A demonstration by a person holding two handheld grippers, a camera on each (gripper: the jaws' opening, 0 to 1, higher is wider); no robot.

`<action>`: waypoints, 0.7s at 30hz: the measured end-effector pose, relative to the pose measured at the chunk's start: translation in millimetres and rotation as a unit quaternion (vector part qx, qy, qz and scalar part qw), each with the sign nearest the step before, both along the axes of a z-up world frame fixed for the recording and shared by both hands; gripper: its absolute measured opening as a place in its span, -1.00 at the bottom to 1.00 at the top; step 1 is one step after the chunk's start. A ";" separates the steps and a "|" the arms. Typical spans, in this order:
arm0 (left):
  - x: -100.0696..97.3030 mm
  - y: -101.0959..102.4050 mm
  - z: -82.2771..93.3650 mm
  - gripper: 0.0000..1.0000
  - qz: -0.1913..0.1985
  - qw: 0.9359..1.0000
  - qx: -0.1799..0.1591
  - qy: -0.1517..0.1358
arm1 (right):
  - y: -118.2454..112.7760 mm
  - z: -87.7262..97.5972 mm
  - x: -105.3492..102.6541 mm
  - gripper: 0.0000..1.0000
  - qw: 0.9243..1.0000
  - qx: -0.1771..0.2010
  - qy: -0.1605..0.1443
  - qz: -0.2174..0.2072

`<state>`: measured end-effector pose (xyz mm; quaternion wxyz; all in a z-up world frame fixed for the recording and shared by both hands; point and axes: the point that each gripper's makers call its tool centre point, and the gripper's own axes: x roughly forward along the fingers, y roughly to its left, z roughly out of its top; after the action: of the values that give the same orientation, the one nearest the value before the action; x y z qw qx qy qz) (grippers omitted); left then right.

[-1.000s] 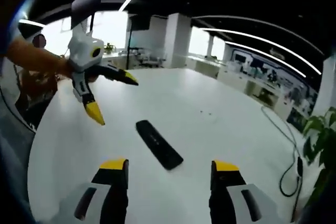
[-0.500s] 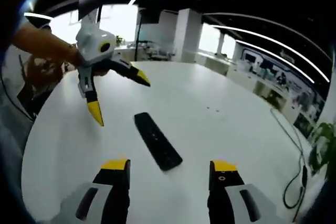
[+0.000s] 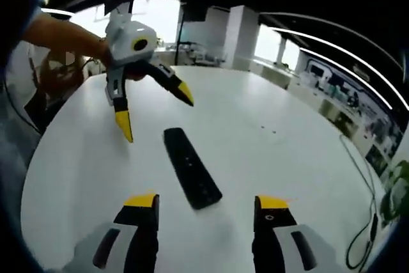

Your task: Press the specified remote control buttons in sequence, fully releasing each button before pressing the next.

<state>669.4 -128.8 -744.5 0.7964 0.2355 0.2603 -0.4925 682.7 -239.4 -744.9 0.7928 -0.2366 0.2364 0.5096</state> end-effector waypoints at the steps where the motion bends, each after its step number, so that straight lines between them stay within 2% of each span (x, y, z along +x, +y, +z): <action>1: 0.5 -0.4 -1.2 0.65 -0.003 1.000 0.000 0.002 | 0.5 -1.1 1.0 0.14 1.000 -0.002 0.001 0.002; 10: 4.3 -4.2 -7.4 0.51 -0.029 0.999 -0.011 0.030 | 7.9 -9.7 10.7 0.07 0.999 -0.012 0.011 0.029; 21: 8.1 -3.2 -17.0 0.33 -0.051 0.998 0.005 0.040 | 13.6 -21.9 4.5 -0.05 0.997 -0.033 0.021 0.067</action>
<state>677.5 -131.9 -761.4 0.7582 0.2323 0.2816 -0.5403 687.3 -225.8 -766.8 0.7433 -0.2673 0.2537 0.5584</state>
